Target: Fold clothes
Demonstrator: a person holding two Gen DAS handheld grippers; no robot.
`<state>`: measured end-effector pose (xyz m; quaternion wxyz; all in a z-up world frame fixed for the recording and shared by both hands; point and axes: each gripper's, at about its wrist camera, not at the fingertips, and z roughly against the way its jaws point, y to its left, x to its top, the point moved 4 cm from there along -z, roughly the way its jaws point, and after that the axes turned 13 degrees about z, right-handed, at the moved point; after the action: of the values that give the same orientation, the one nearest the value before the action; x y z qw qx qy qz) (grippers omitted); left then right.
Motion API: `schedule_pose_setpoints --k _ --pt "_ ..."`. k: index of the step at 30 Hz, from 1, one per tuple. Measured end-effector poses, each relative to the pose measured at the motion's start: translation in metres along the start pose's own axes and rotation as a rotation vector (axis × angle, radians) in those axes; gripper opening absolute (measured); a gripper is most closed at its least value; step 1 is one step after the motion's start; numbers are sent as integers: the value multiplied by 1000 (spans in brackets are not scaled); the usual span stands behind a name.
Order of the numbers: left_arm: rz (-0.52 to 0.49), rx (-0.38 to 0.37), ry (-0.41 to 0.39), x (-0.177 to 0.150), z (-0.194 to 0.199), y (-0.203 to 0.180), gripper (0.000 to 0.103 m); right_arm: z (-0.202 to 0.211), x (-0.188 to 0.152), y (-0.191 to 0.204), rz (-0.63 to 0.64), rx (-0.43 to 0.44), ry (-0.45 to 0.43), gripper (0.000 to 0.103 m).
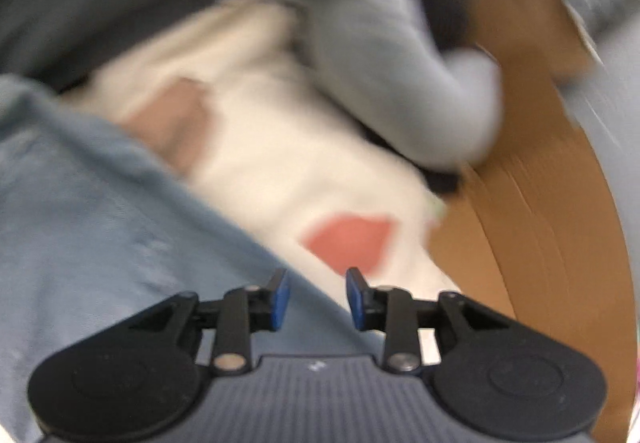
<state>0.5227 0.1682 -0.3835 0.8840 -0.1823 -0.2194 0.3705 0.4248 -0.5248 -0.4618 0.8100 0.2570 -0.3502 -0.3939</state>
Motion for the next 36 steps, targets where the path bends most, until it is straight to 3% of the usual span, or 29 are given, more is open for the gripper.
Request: schedule_pose_setpoints --k 5,8,16,22,29,36 --pt "-189 -41 99 -36 -15 -53 36 23 -15 -26 22 -24 11 52" --pt "-279 -65 149 -55 -23 -77 39 23 -20 -23 61 -52 34 52" --pt "-526 -62 321 -92 -40 -107 40 45 -26 17 174 -126 164 52" --pt "-744 -35 357 -112 -48 -123 41 48 -33 52 155 -186 279 52" --pt "-1015 -72 356 -140 -45 -139 44 28 -32 89 307 -107 271 52" --pt "-1149 -117 361 -158 -54 -146 41 -24 -50 102 486 -13 329 52"
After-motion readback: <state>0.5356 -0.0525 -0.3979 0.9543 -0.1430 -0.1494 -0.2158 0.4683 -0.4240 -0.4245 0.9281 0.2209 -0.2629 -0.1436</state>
